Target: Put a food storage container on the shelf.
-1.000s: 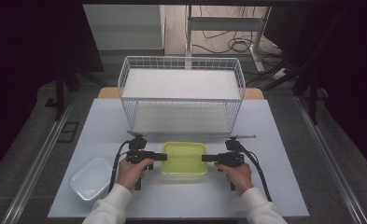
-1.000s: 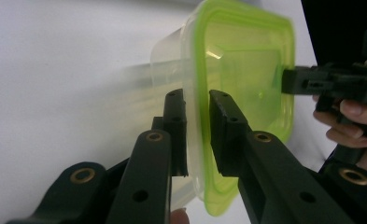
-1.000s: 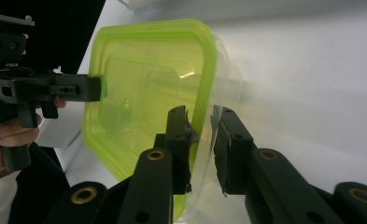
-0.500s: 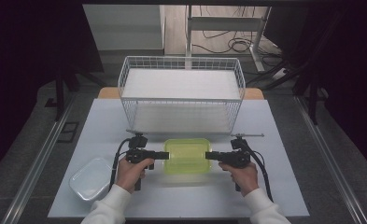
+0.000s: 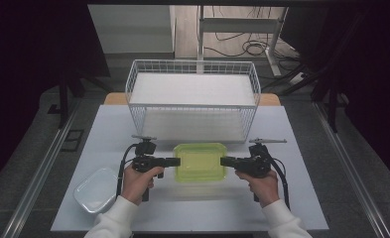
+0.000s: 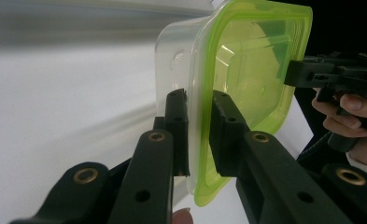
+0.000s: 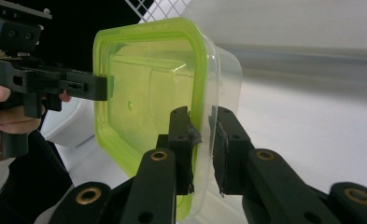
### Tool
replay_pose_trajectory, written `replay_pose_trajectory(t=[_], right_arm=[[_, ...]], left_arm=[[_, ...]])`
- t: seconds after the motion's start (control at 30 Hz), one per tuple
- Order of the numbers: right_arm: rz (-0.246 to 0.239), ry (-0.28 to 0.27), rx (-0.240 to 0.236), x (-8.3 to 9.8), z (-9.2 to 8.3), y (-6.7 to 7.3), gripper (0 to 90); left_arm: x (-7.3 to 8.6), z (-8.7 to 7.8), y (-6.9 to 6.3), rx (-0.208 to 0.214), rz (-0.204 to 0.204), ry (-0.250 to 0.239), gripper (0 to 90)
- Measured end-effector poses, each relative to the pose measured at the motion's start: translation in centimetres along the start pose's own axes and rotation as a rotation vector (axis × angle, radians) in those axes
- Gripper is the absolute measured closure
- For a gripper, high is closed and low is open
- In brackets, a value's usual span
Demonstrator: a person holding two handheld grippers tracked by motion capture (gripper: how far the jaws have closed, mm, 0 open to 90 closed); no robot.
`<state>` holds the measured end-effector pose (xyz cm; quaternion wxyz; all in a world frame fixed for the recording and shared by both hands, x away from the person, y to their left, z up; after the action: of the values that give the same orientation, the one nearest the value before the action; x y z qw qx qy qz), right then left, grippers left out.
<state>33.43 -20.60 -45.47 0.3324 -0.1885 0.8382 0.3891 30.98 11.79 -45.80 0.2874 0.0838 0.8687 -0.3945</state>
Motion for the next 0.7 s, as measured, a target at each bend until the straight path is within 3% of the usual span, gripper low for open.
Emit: replay_pose_trajectory(t=[0.37,0.7], right_arm=[[-0.061,-0.035,-0.006,-1.0,-0.8,1.2,78.0],[-0.085,-0.063,-0.006,-1.5,-1.4,1.7,78.0]], left_arm=[[-0.6,-1.1,-0.9,0.006,0.03,-0.034,79.0],[-1.4,-1.7,-1.9,-0.002,0.063,-0.047,79.0]])
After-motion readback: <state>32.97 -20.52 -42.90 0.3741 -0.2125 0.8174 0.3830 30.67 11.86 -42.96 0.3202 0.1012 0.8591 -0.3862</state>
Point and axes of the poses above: each handheld gripper's, and its own axes: z roughly forward along the jaws, x roughly out of its underside, y roughly to its left, the point moved 1 cm from there along z, roughly forward along the jaws, and after that the axes turned 4 degrees about -y, right-handed, at the moved point
